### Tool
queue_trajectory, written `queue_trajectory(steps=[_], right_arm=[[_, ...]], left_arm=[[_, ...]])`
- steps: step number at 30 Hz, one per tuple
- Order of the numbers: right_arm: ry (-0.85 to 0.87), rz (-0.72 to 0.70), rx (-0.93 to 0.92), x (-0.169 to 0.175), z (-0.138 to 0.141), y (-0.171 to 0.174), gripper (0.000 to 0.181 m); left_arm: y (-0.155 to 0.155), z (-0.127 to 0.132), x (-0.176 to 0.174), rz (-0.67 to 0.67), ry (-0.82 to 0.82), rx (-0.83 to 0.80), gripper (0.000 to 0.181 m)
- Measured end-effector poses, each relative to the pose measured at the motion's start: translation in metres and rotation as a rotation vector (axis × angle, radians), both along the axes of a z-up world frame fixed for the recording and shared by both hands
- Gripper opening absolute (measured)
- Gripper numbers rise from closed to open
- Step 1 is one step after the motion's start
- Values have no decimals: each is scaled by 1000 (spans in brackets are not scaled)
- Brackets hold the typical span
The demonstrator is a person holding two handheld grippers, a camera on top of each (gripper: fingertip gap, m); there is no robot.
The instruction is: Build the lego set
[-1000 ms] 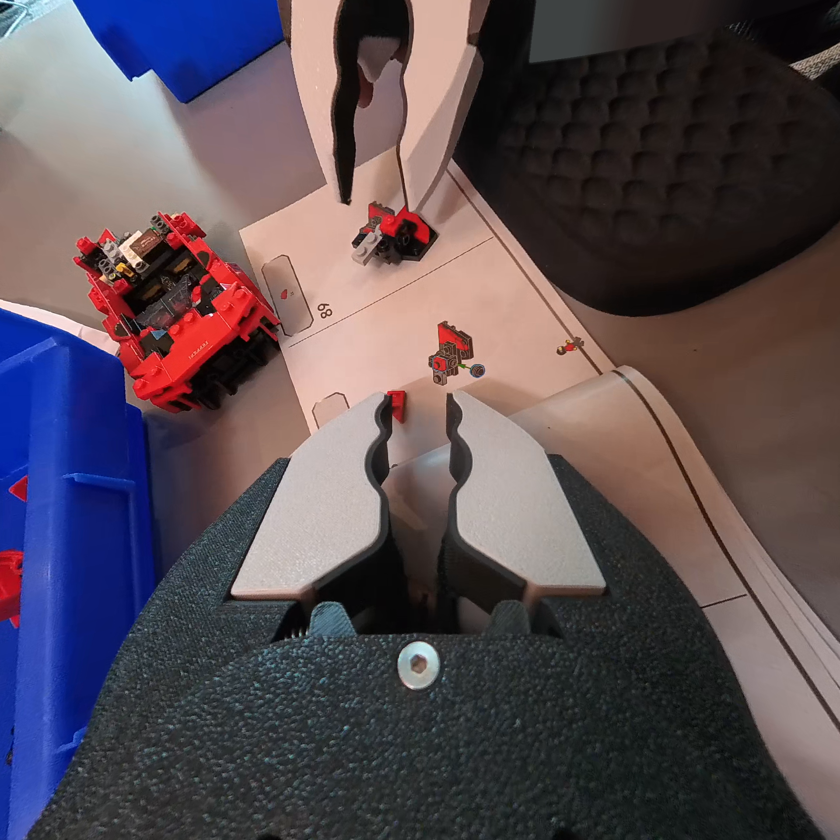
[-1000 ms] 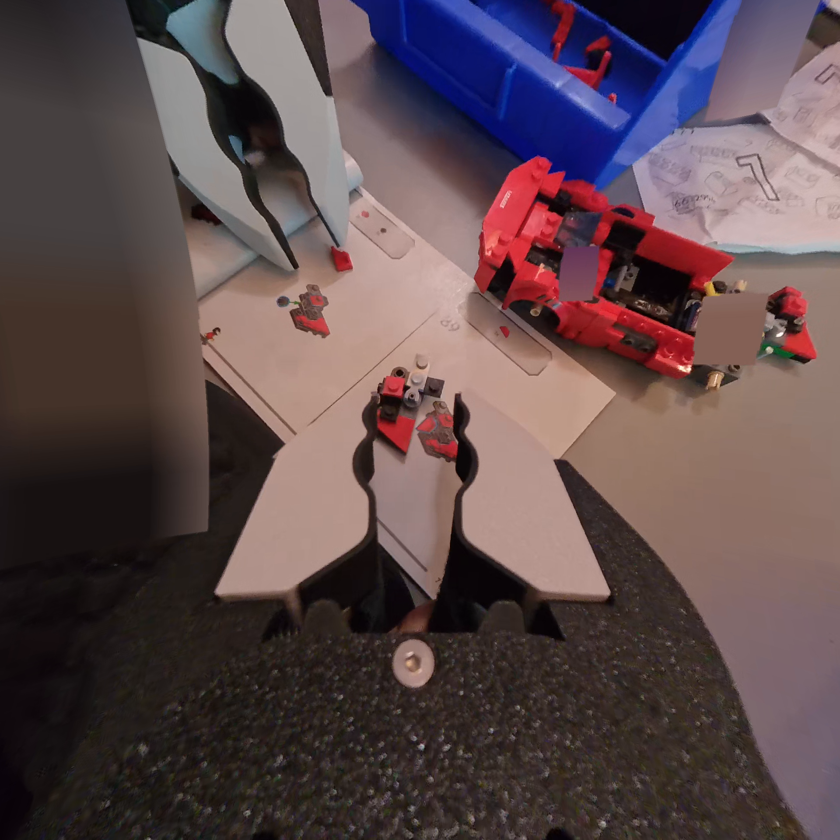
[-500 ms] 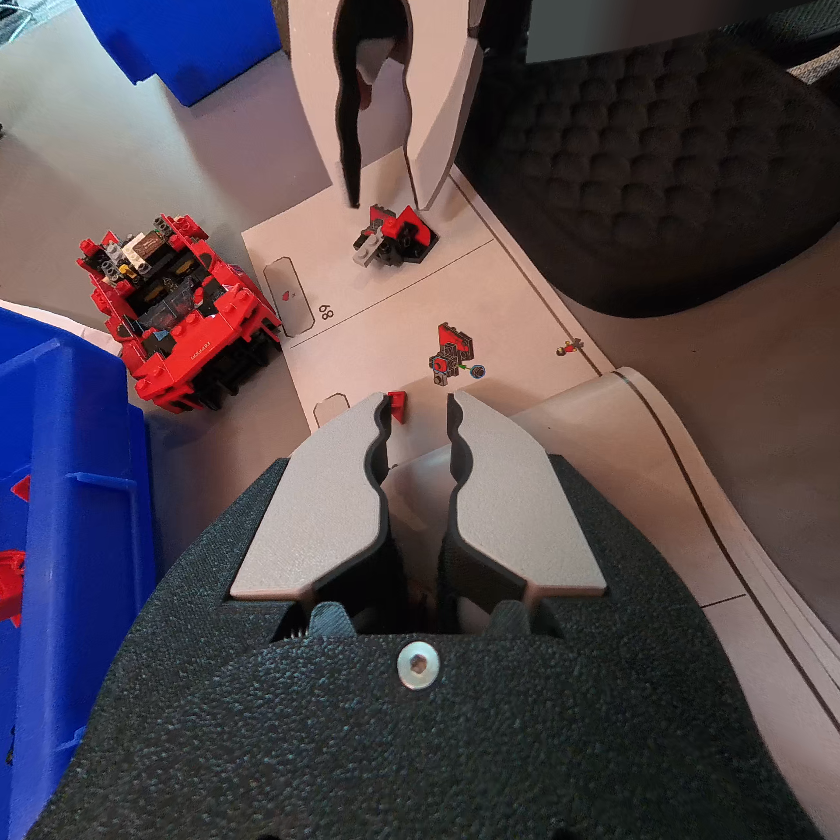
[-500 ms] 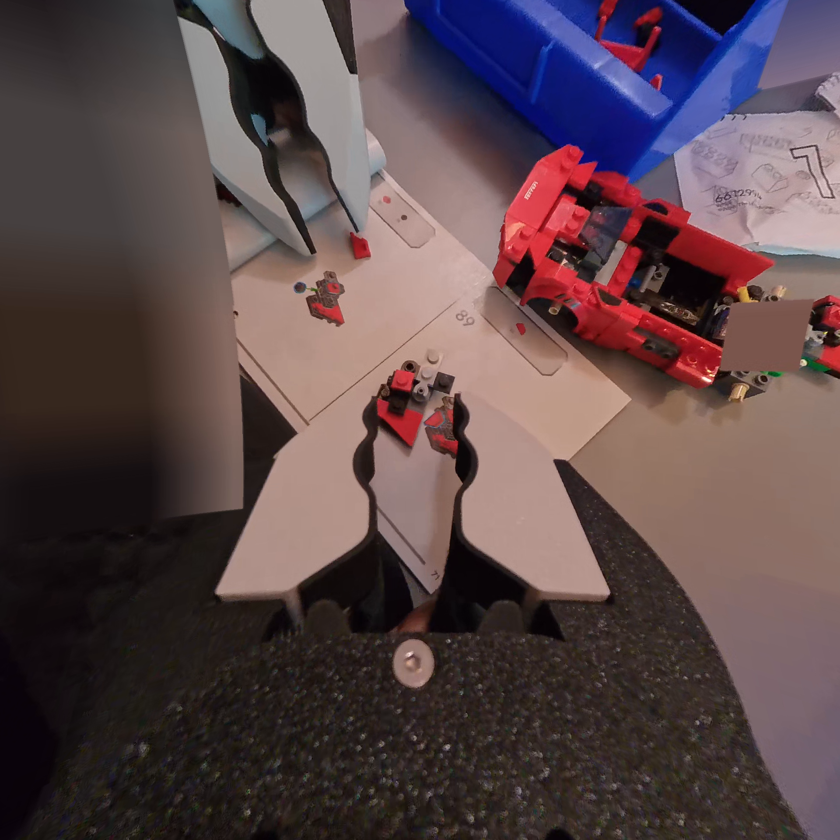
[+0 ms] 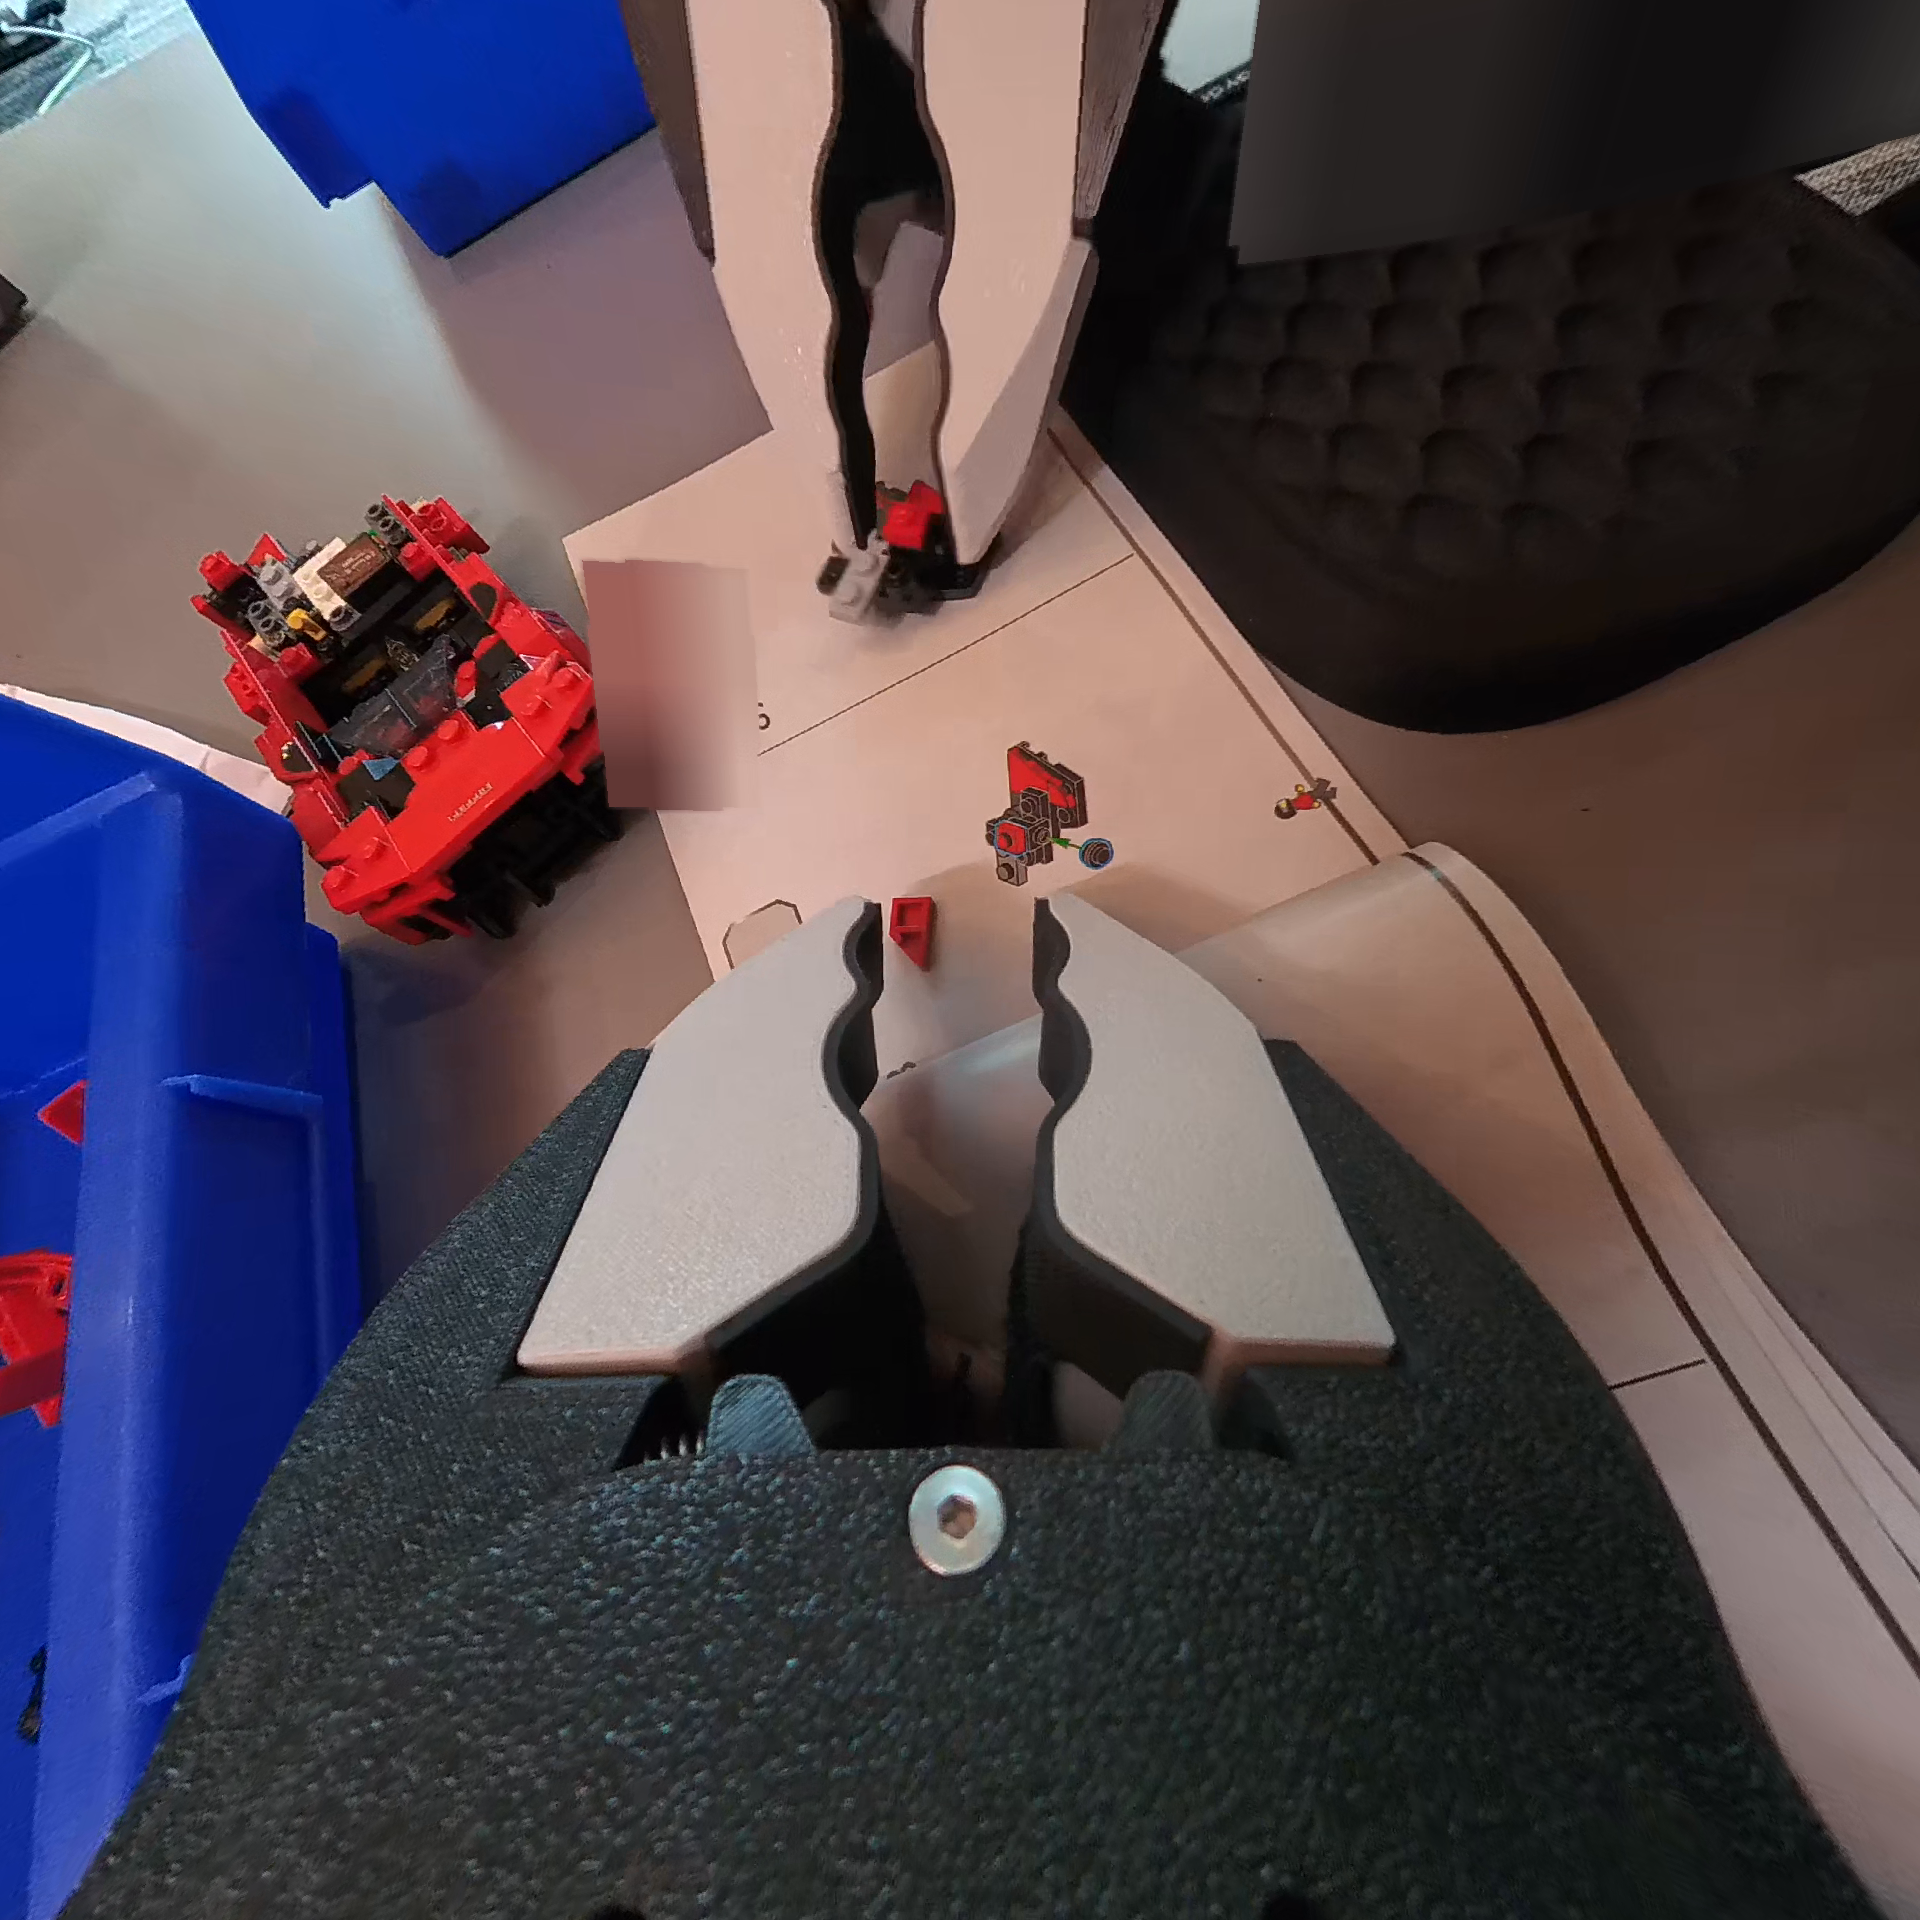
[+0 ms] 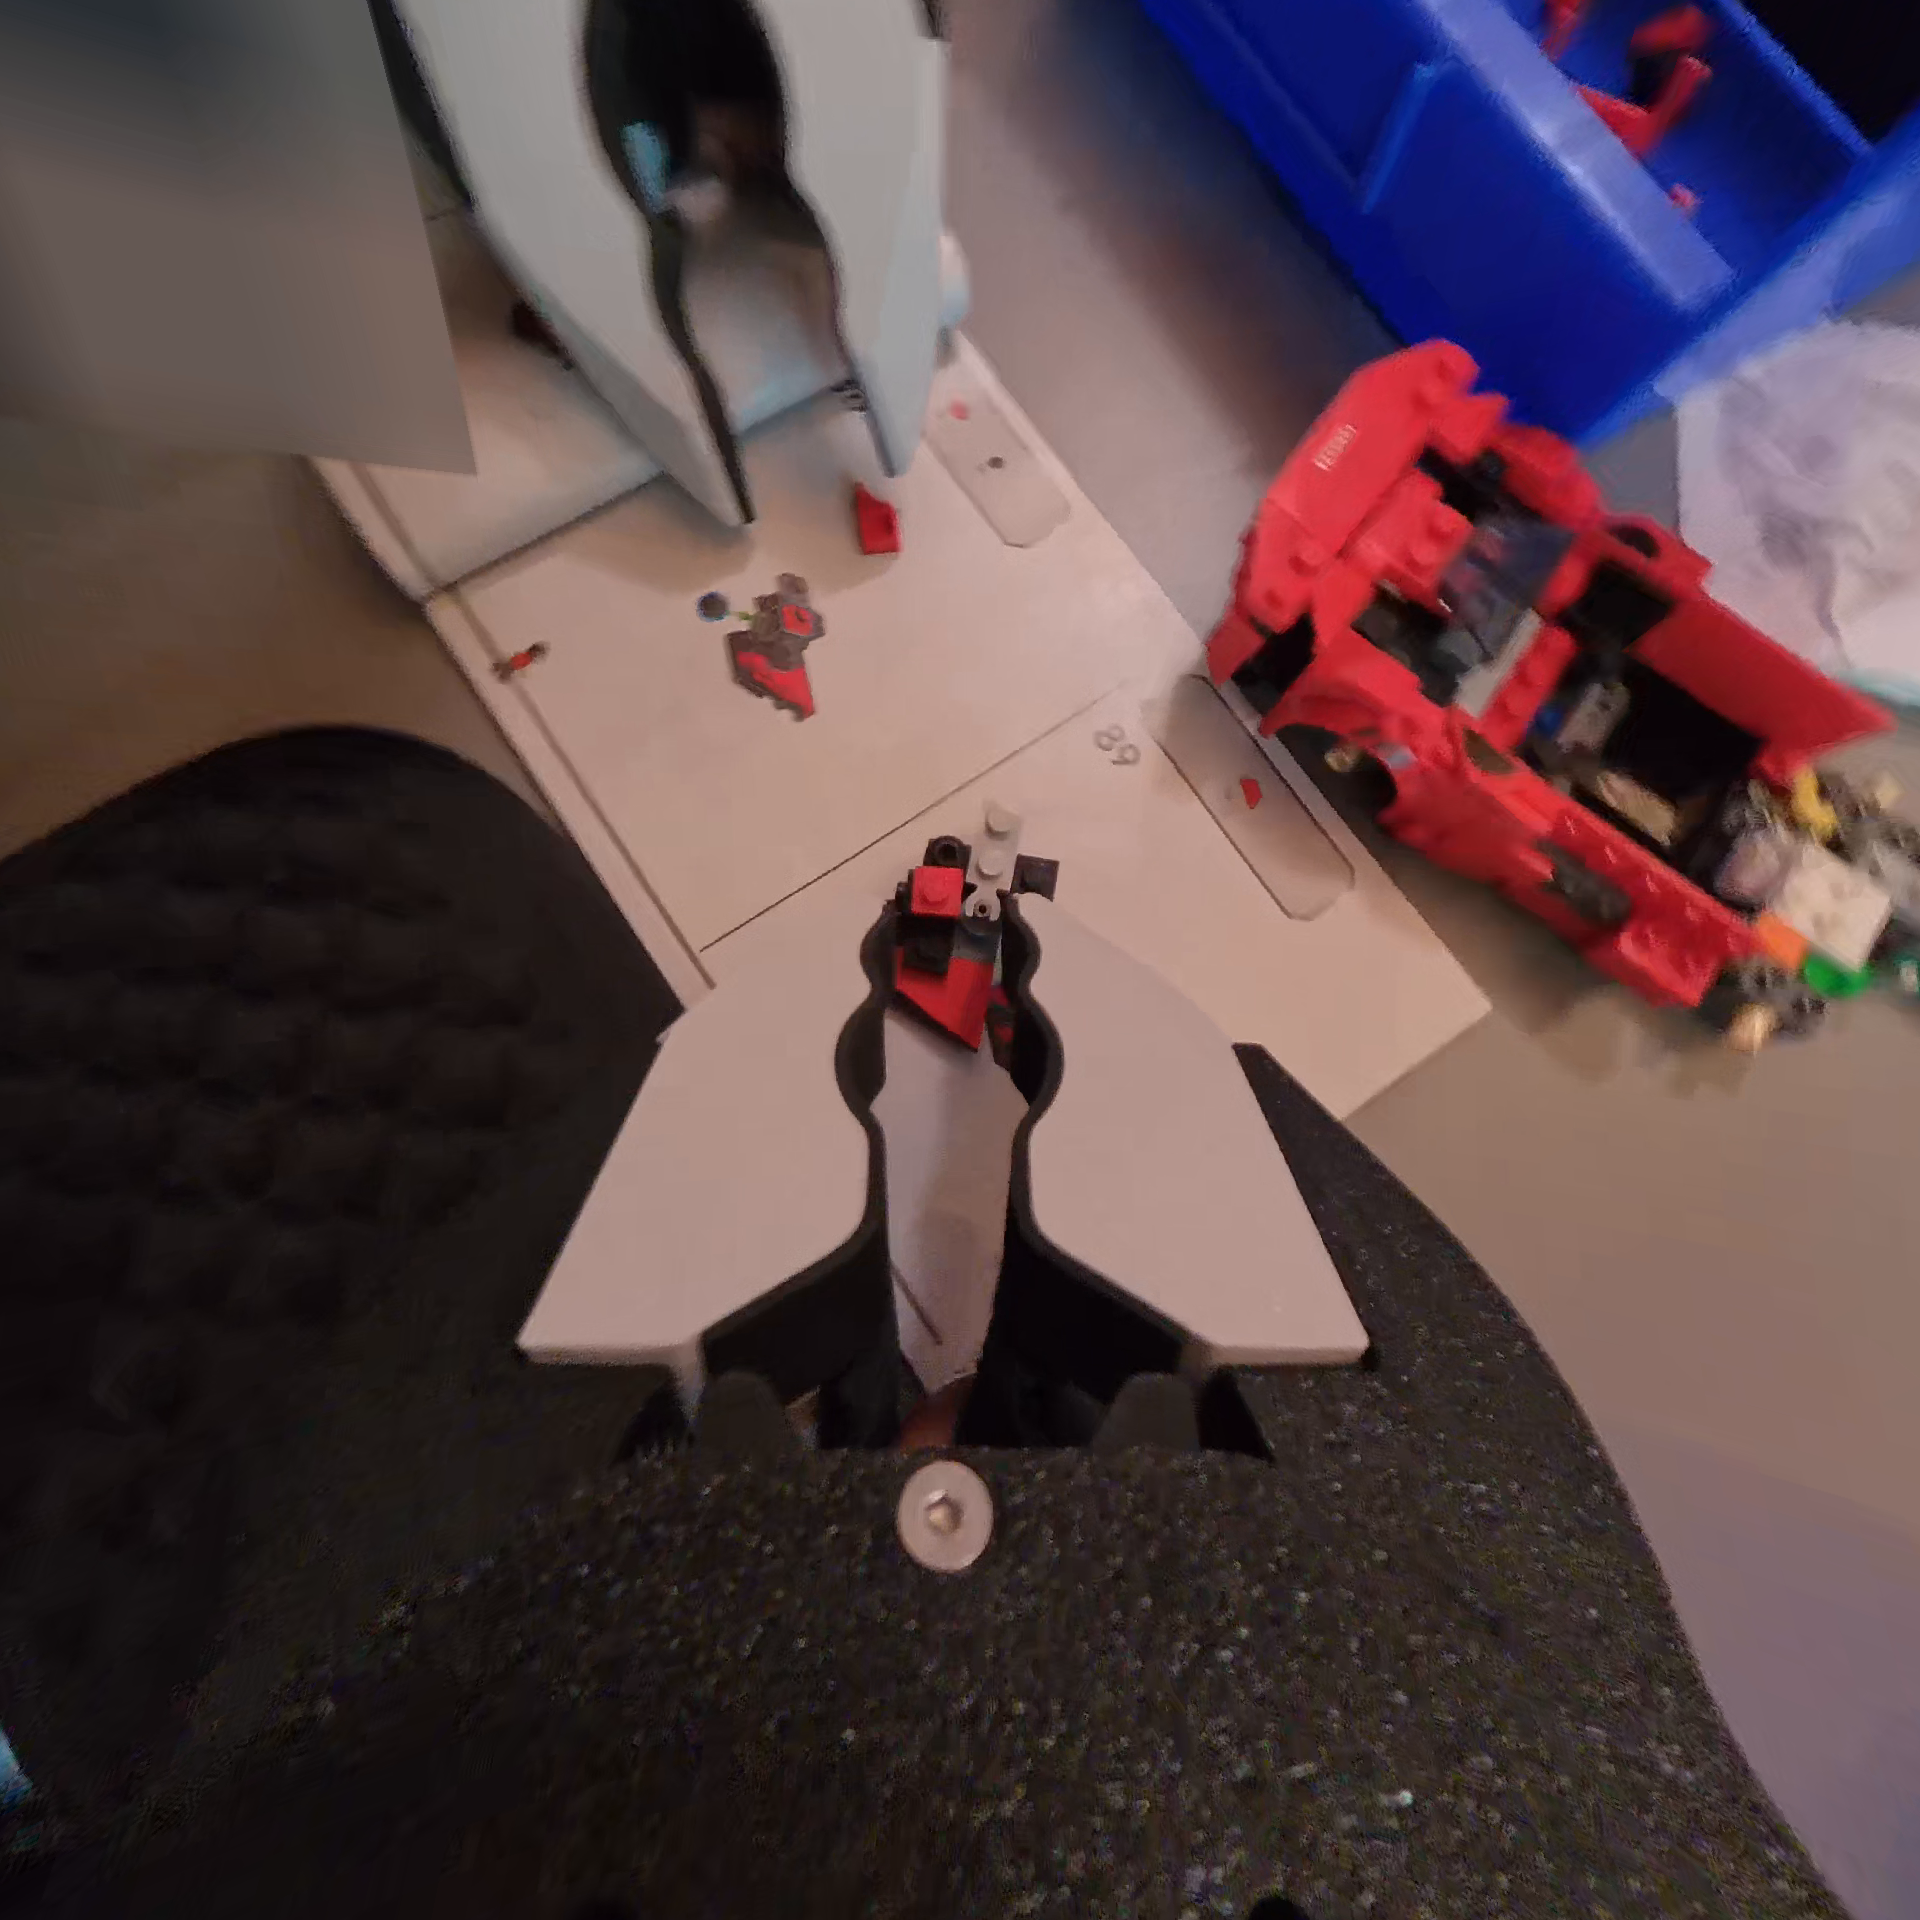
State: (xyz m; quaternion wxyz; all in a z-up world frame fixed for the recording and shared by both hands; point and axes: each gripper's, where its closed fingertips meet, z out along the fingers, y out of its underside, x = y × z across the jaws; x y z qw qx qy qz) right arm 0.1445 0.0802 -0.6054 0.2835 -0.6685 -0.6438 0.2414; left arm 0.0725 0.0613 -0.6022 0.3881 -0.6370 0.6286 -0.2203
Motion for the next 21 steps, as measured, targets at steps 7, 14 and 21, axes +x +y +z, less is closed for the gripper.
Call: queue_trajectory(steps=[7, 14, 21], right_arm=[[-152, 378, 19, -6, 0, -2, 36], [-98, 328, 10, 1, 31, 16, 43], [137, 156, 18, 2, 58, 34, 28]], left_arm=[[0, 1, 0, -4, -4, -2, 28], [0, 12, -1, -4, -73, 12, 32], [41, 130, -62, 211, -728, -102, 30]])
